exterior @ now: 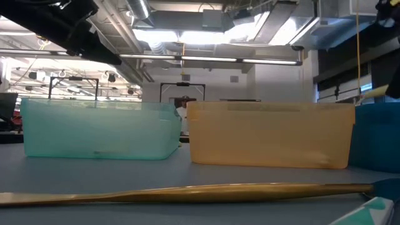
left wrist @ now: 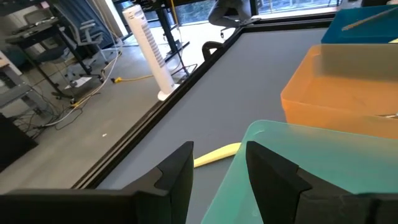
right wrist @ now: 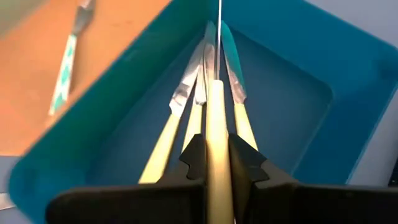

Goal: Sort silverware by color (type)
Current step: Put the yellow knife into the blue bin

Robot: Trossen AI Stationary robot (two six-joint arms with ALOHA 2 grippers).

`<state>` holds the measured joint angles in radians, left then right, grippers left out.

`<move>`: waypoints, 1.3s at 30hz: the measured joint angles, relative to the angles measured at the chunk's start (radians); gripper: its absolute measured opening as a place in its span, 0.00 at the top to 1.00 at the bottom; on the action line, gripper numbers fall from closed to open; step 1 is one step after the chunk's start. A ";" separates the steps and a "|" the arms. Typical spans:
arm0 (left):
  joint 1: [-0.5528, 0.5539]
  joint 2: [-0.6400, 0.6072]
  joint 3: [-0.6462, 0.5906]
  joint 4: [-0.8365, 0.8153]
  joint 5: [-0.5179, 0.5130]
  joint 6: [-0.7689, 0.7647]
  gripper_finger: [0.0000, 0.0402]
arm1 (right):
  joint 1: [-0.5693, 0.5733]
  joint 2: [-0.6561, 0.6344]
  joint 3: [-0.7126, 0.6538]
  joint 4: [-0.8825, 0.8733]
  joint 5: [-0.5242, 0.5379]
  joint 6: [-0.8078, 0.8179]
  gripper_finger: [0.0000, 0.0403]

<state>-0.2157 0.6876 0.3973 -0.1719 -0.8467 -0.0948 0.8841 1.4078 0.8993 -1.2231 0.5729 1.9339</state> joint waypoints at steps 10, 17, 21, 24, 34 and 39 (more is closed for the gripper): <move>0.032 0.000 0.000 0.000 0.052 0.000 0.65 | -0.001 0.158 0.000 0.003 -0.018 0.058 0.96; 0.041 0.000 0.000 0.000 0.053 0.000 0.65 | -0.001 0.246 0.000 0.039 -0.020 0.061 0.96; 0.041 0.000 0.000 0.000 0.053 0.000 0.65 | -0.001 0.282 0.001 0.056 -0.028 0.060 0.96; 0.041 0.000 0.000 0.000 0.053 0.000 0.65 | -0.001 0.297 0.002 0.057 -0.034 0.061 0.96; 0.041 0.000 0.000 0.000 0.053 0.000 0.65 | -0.001 0.306 0.003 0.058 -0.031 0.063 0.96; 0.041 0.000 0.000 0.000 0.053 0.000 0.65 | -0.001 0.306 0.003 0.057 -0.033 0.060 0.96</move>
<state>-0.1749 0.6880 0.3973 -0.1719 -0.7937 -0.0948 0.8833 1.7142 0.9020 -1.1660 0.5402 1.9938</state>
